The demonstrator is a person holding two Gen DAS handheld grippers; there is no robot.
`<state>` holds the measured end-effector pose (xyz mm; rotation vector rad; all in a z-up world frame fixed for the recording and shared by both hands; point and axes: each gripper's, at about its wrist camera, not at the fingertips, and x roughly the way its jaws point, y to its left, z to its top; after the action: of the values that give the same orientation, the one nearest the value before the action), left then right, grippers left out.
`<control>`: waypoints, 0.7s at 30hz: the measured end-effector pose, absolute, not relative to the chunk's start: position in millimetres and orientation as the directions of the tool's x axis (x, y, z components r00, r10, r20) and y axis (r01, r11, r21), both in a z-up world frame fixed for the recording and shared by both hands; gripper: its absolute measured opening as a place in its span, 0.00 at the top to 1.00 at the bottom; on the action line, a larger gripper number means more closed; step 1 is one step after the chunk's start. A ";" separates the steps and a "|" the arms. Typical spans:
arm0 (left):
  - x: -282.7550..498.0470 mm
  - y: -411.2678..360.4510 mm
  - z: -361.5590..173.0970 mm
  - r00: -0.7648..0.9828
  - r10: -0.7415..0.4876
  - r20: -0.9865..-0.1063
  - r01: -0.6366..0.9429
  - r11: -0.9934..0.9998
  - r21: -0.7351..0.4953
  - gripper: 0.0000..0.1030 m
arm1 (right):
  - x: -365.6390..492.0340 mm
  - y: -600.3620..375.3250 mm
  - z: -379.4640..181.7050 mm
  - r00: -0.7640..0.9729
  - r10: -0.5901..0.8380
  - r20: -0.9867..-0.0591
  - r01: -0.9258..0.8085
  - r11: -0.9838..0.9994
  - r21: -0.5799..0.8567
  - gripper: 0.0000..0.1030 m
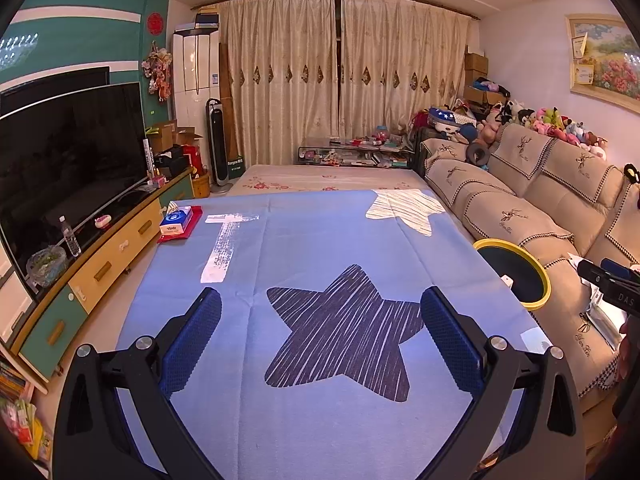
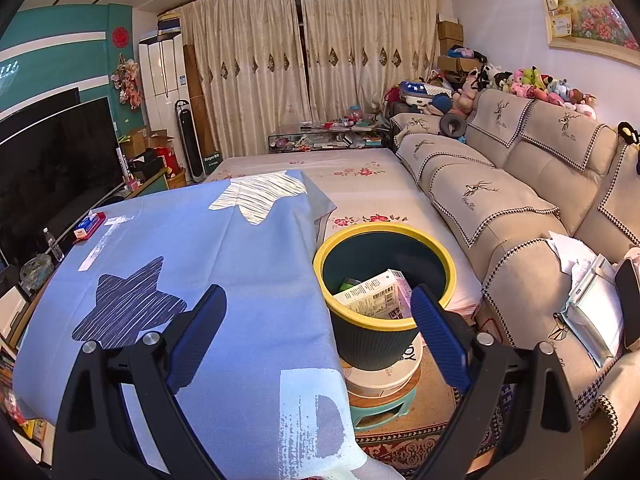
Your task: Collect trash
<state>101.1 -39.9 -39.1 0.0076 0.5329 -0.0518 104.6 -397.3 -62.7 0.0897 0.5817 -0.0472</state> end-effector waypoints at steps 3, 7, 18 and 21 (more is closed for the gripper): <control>101.6 -40.4 -38.9 0.860 -0.050 -0.508 0.055 0.998 -0.005 0.05 | 104.4 -397.3 -63.0 0.835 -0.019 -0.550 0.070 0.995 0.072 0.14; 101.5 -41.1 -39.5 0.859 -0.053 -0.510 0.057 0.998 -0.006 0.05 | 104.3 -397.6 -63.2 0.834 -0.018 -0.551 0.070 0.995 0.073 0.14; 102.1 -40.4 -41.5 0.854 -0.058 -0.517 0.063 0.998 -0.008 0.05 | 105.7 -395.9 -67.0 0.832 -0.012 -0.555 0.067 0.995 0.079 0.14; 103.4 -39.9 -40.9 0.853 -0.059 -0.518 0.065 0.998 -0.006 0.05 | 105.7 -395.9 -67.0 0.832 -0.012 -0.555 0.067 0.995 0.080 0.14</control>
<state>103.4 -39.9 -40.9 0.0117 0.5447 -0.0650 105.7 -395.9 -67.0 0.0974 0.5873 -0.0419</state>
